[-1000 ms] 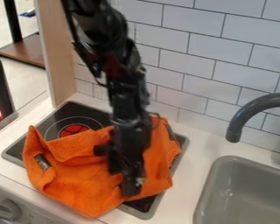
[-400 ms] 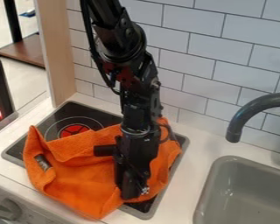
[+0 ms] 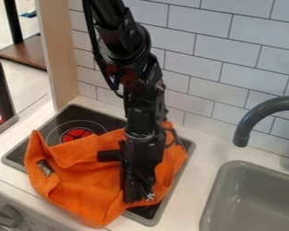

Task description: Fold the cloth from bottom right to top left

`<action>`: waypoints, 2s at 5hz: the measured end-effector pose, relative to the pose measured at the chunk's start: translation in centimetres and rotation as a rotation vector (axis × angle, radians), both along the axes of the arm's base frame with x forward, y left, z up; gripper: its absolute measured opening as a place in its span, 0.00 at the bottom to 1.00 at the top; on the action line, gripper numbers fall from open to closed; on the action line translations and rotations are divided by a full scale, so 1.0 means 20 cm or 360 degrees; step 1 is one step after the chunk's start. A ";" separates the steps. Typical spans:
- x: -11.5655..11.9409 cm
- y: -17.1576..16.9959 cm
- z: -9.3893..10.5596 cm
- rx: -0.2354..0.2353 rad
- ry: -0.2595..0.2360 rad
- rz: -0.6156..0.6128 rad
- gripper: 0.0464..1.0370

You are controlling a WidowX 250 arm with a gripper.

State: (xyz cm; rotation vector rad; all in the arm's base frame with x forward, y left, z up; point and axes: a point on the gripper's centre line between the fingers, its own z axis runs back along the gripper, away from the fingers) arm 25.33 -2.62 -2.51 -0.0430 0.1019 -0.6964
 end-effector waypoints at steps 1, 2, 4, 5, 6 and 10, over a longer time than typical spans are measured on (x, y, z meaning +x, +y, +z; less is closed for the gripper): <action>0.00 0.00 0.01 -0.0011 -0.0002 0.0009 0.02; 0.01 0.01 0.07 -0.0044 -0.0039 0.0029 0.02; 0.09 0.14 0.26 -0.0093 -0.0174 0.0181 0.02; 0.16 0.25 0.33 -0.0104 -0.0218 0.0308 0.02; 0.25 0.39 0.40 -0.0109 -0.0290 0.0449 0.02; 0.40 0.69 0.08 0.0014 -0.0088 0.0531 0.02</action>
